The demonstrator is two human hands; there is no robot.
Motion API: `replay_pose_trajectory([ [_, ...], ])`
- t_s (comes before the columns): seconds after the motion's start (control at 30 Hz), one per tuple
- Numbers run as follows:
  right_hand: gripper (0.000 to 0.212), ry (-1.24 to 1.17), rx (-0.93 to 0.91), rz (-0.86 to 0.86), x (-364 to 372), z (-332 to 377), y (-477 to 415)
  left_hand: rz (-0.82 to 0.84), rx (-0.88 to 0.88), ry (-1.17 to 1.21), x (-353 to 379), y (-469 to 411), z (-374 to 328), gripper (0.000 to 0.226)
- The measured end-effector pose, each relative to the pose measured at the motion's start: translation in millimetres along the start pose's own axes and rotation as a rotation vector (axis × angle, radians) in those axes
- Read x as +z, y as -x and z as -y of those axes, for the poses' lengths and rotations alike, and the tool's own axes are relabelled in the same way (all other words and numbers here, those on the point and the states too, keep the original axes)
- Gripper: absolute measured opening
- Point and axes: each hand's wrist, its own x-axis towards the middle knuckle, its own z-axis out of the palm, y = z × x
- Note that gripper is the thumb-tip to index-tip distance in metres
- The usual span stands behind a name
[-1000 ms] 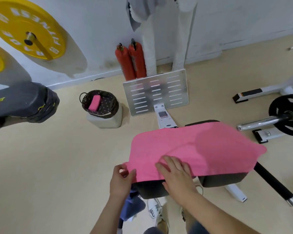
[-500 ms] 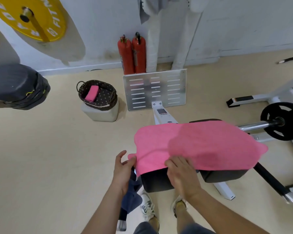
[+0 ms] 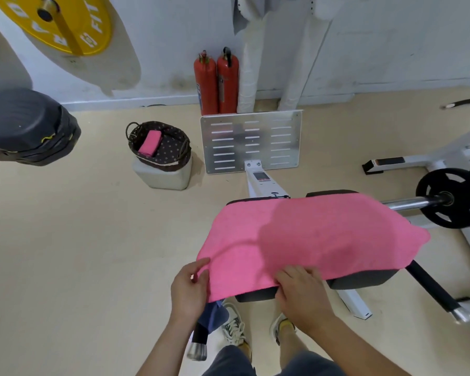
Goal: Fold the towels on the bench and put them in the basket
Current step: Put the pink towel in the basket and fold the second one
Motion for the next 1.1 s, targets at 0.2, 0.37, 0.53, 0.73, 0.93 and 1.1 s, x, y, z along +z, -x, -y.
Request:
replay_pose_trajectory([
  [0.2,0.049,-0.108,0.063,0.103,-17,15,-19,-0.008,0.208,-0.213,-4,2,-8,0.05],
  [0.37,0.084,-0.337,-0.154,0.322,-42,58,-25,0.05,0.205,0.038,-4,19,-51,0.054],
  [0.53,0.039,-0.654,0.059,-0.068,-49,85,-34,0.247,0.054,0.199,-4,22,-84,0.047],
  [0.73,0.019,-0.698,0.06,-0.059,-42,75,-38,0.238,-0.177,0.179,5,-33,-97,0.025],
  [0.93,0.035,-0.853,-0.005,0.163,-26,78,-41,0.137,-0.32,0.217,22,-83,-85,0.032],
  [1.1,0.036,-1.127,0.074,0.41,-25,85,-47,0.005,-0.467,0.353,4,-93,-69,0.055],
])
